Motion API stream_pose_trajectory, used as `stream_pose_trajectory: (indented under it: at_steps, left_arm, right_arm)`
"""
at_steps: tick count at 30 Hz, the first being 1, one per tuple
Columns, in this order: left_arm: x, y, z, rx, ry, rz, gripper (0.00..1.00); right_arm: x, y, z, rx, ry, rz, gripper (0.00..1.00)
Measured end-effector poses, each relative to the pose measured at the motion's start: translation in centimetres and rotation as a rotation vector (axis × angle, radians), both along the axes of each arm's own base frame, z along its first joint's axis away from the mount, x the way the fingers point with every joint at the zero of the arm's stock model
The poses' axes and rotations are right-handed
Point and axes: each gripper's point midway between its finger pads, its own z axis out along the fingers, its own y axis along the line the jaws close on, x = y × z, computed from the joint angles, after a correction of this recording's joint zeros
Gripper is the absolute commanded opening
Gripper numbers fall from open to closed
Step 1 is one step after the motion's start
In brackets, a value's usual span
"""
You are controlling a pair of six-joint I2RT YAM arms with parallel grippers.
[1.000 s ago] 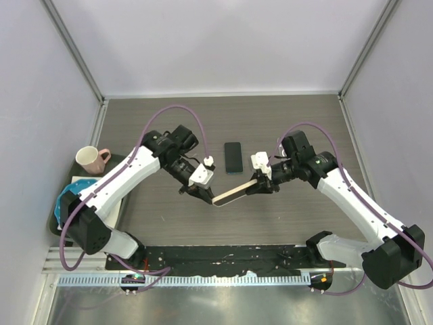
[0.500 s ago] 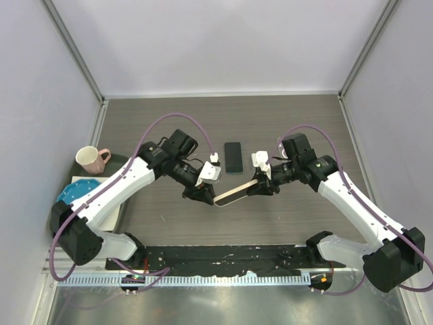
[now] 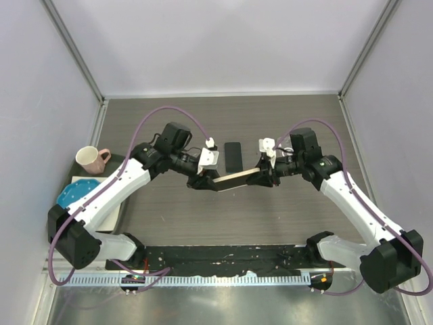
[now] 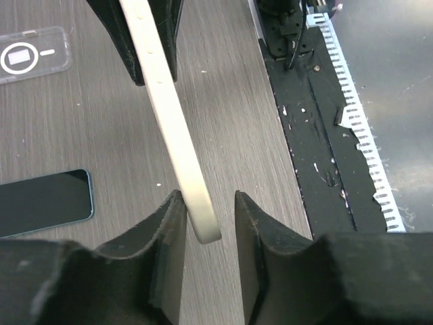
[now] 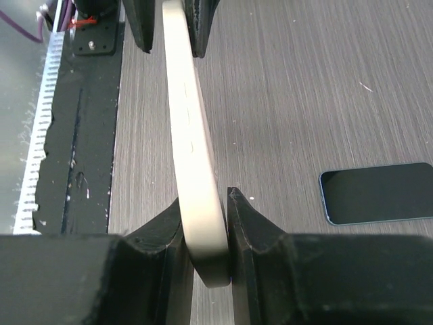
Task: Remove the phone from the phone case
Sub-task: Remove the phone case from the phone.
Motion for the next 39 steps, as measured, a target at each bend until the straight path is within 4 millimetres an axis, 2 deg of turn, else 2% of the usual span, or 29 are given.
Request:
stream_pose_trajectory:
  at_steps: [2,4,7,9,16,20,24,34,38,39]
  left_arm:
    - [0.0,-0.1,0.3,-0.017,-0.007,-0.008,0.45]
    - [0.1,-0.3,0.9,-0.046,-0.019,-0.019,0.45]
    - [0.3,-0.3,1.7,-0.088,-0.032,-0.032,0.43]
    - [0.2,-0.2,2.2,-0.11,-0.031,-0.04,0.38]
    - [-0.1,0.0,2.9,-0.143,-0.017,-0.058,0.36]
    - [0.0,0.1,3.1,-0.158,-0.01,-0.063,0.4]
    - [-0.1,0.2,3.2,-0.161,0.001,-0.063,0.47]
    - [0.5,0.1,2.9,-0.138,0.061,0.009,0.48]
    - [1.0,0.0,2.4,-0.12,0.084,0.051,0.38]
    - [1.1,0.0,2.2,-0.116,0.087,0.063,0.32]
  right_arm:
    - [0.2,-0.2,0.3,0.025,0.019,-0.01,0.01]
    - [0.5,-0.4,0.8,0.063,0.041,-0.017,0.01]
    - [0.6,-0.5,1.6,0.121,0.065,-0.009,0.01]
    - [0.6,-0.4,2.0,0.155,0.071,0.007,0.01]
    - [0.2,-0.2,2.8,0.227,0.104,0.047,0.01]
    - [0.3,-0.3,3.2,0.27,0.119,0.062,0.01]
    - [0.5,-0.3,2.9,0.312,0.18,0.074,0.01]
    - [0.3,-0.8,3.3,0.319,0.13,0.08,0.01]
    - [0.4,-1.0,3.0,0.311,0.115,0.068,0.01]
    - [0.4,-1.0,2.9,0.309,0.117,0.066,0.01]
